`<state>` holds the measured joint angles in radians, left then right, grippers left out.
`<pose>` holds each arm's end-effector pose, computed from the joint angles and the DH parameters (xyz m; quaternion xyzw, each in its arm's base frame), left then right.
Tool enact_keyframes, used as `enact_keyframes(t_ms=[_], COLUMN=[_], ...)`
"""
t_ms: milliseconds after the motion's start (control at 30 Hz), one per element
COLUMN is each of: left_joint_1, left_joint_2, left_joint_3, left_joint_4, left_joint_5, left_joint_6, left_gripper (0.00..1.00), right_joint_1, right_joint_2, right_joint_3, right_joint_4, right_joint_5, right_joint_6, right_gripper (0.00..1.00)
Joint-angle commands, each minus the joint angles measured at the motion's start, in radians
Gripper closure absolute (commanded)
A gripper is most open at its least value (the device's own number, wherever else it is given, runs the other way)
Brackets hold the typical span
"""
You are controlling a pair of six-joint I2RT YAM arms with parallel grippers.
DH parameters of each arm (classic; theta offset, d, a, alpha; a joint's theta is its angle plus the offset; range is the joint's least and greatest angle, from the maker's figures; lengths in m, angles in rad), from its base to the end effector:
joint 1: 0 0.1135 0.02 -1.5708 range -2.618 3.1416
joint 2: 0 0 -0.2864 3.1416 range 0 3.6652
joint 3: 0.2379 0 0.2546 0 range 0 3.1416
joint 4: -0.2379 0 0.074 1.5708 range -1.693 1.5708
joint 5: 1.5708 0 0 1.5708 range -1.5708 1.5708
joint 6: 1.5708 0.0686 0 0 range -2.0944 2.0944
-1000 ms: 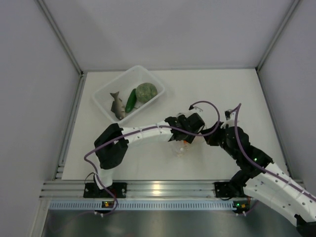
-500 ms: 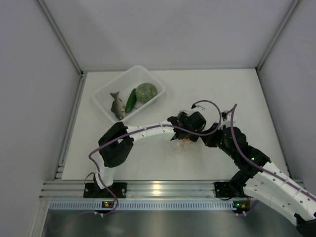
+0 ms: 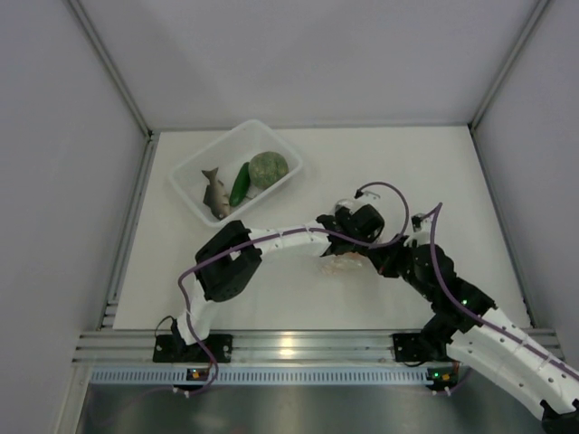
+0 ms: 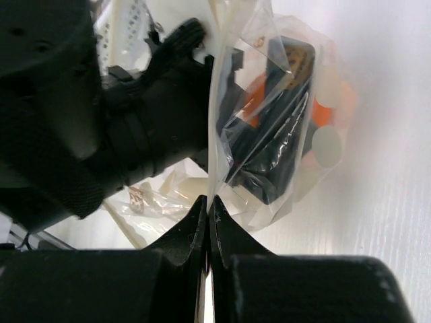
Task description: Open the zip-top bag and remove the fake food
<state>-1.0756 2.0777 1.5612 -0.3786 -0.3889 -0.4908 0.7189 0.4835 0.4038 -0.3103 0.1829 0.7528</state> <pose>0.2556 -0.4186 0.1866 0.2055 0.9049 -0.1003 0.3591 0.1201 0.0885 0.2330 0.0649 0.8263 0.3159 0.4619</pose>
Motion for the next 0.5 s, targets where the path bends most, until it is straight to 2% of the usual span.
enact_keyframes(t_ms=[0, 100, 167, 200, 233, 300, 333, 433, 467], left_joint_1=[0.009, 0.009, 0.009, 0.009, 0.009, 0.009, 0.009, 0.008, 0.008], left_joint_2=[0.05, 0.082, 0.09, 0.097, 0.097, 0.088, 0.081, 0.036, 0.007], left_joint_3=[0.052, 0.077, 0.082, 0.083, 0.083, 0.074, 0.066, 0.031, 0.02], left_joint_4=[0.104, 0.104, 0.104, 0.104, 0.104, 0.104, 0.104, 0.106, 0.107], left_joint_5=[0.021, 0.012, -0.002, -0.008, -0.017, -0.018, -0.016, 0.001, 0.005], left_joint_6=[-0.048, -0.054, -0.061, -0.061, -0.061, -0.066, -0.068, -0.063, -0.06], left_gripper=[0.11, 0.11, 0.18, 0.25, 0.39, 0.55, 0.71, 0.94, 0.97], right_joint_1=[0.007, 0.007, 0.008, 0.008, 0.007, 0.007, 0.005, 0.005, 0.005], right_joint_2=[-0.034, -0.037, -0.043, -0.046, -0.049, -0.052, -0.054, -0.051, -0.049], right_joint_3=[0.003, 0.0, -0.003, -0.003, -0.002, 0.003, 0.009, 0.032, 0.041], right_joint_4=[0.016, 0.007, 0.002, -0.001, -0.004, -0.015, -0.018, -0.041, -0.049], right_joint_5=[-0.005, -0.013, -0.013, -0.011, -0.01, 0.004, 0.01, 0.05, 0.07], right_joint_6=[0.019, 0.016, 0.014, 0.013, 0.01, 0.005, -0.003, -0.024, -0.03], right_gripper=[1.0, 1.0, 1.0, 1.0, 1.0, 1.0, 1.0, 1.0, 1.0])
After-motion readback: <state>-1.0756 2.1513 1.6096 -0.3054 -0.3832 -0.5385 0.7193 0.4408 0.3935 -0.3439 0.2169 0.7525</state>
